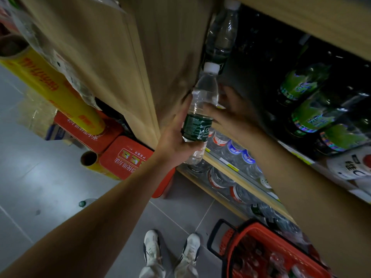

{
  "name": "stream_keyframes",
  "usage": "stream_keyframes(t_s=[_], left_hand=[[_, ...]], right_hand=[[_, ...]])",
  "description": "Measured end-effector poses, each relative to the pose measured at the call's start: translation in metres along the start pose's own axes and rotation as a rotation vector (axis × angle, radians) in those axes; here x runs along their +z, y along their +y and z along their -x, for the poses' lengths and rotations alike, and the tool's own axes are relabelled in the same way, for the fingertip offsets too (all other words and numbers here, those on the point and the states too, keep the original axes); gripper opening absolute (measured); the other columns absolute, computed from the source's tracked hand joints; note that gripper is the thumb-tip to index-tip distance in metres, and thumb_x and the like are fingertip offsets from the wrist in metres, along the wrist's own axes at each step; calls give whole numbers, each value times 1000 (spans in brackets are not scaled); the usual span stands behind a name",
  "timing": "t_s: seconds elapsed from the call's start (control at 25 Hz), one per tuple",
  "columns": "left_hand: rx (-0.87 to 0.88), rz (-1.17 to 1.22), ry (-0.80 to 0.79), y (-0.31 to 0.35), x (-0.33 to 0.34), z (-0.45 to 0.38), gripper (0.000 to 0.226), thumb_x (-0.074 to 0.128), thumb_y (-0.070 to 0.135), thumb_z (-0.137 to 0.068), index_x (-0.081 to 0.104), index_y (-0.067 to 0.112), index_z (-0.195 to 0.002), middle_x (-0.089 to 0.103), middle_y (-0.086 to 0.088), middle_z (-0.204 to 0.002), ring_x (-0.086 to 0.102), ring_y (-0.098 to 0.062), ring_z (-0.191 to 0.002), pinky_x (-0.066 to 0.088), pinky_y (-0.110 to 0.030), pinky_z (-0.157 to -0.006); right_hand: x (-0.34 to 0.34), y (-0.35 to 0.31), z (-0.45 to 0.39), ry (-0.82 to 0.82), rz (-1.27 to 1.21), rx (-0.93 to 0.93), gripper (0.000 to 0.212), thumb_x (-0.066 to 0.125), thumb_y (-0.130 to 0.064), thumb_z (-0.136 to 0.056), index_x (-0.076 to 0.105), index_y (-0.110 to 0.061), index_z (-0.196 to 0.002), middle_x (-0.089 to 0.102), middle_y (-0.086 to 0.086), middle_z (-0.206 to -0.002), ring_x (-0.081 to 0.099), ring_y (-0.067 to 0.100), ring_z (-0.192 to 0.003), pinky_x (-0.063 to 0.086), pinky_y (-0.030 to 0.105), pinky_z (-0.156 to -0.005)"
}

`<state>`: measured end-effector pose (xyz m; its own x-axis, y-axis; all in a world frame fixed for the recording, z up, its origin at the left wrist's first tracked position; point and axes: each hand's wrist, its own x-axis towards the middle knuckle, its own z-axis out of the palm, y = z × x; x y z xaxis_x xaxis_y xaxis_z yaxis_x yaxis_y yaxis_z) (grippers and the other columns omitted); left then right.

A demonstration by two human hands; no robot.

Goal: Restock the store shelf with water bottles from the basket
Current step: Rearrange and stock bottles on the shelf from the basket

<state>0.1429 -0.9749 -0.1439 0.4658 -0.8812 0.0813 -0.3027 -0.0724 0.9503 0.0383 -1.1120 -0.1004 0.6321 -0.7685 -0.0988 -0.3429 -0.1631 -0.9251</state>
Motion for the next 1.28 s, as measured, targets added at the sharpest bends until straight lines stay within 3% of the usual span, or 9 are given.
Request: stream_keyframes(t_s=[0.08, 0.24, 0.44, 0.64, 0.76, 0.88, 1.0, 1.12, 1.28], left_hand=[[54, -36, -7, 3, 7, -4, 109, 81, 17, -66, 21, 34, -154, 54, 9, -132, 57, -11, -118, 54, -47, -92], [34, 5, -38, 6, 14, -11, 106, 81, 13, -66, 24, 35, -153, 56, 20, -128, 60, -8, -117, 55, -40, -93], [-86, 22, -52, 4, 15, -15, 99, 84, 16, -75, 27, 37, -152, 56, 7, -124, 61, -9, -110, 46, -16, -85], [-86, -13, 12, 7, 25, -26, 86, 80, 29, -75, 35, 35, -148, 58, 12, -119, 61, -16, -113, 51, -22, -85], [-91, -24, 17, 11, 29, -32, 91, 75, 39, -71, 35, 25, -151, 58, 7, -128, 56, -11, -117, 46, -22, -89], [-88, -61, 27, 10, 27, -39, 83, 80, 25, -80, 36, 22, -151, 53, 0, -143, 51, -9, -126, 41, -18, -96], [-80, -80, 40, 8, 23, -47, 81, 80, 21, -81, 37, 22, -150, 53, 4, -142, 50, -7, -127, 41, -20, -101], [-52, -115, 48, 8, 19, -51, 82, 78, 26, -80, 37, 25, -151, 51, 17, -133, 46, 13, -109, 43, -8, -88], [-32, -214, 40, 9, 16, -51, 85, 78, 29, -81, 32, 26, -153, 43, 6, -151, 49, 21, -80, 34, 3, -75]], right_hand=[[-6, -4, 6, -6, -44, -7, 60, 79, -29, -75, 54, -27, -130, 69, -6, -111, 67, 9, -104, 60, 41, -82], [-22, -11, 12, 132, -53, -91, 57, 79, -2, -75, 58, -13, -127, 71, -9, -101, 67, -4, -88, 52, 14, -72], [-42, -18, 10, 469, -199, -256, 69, 77, -5, -67, 51, -1, -131, 69, 9, -116, 68, 15, -103, 54, 33, -90], [-56, -23, 1, 620, -289, -340, 73, 74, 7, -68, 41, 11, -133, 59, 25, -126, 62, 32, -116, 50, 47, -100], [-63, -28, -14, 678, -193, -348, 73, 78, -3, -66, 45, 6, -131, 62, 15, -125, 63, 23, -115, 50, 48, -99], [-62, -23, -28, 688, -62, -305, 77, 79, -17, -65, 49, -5, -134, 65, -5, -120, 64, 7, -111, 51, 39, -98], [-54, -13, -40, 656, 12, -278, 80, 77, -19, -65, 46, -9, -138, 66, -8, -119, 64, 7, -110, 52, 37, -96], [-48, -3, -46, 647, 58, -269, 79, 74, -22, -68, 44, -14, -141, 63, -8, -125, 61, 7, -114, 50, 36, -99], [-46, 8, -49, 596, 92, -243, 86, 73, -31, -73, 32, -25, -148, 55, -8, -138, 56, 6, -122, 48, 34, -102]])
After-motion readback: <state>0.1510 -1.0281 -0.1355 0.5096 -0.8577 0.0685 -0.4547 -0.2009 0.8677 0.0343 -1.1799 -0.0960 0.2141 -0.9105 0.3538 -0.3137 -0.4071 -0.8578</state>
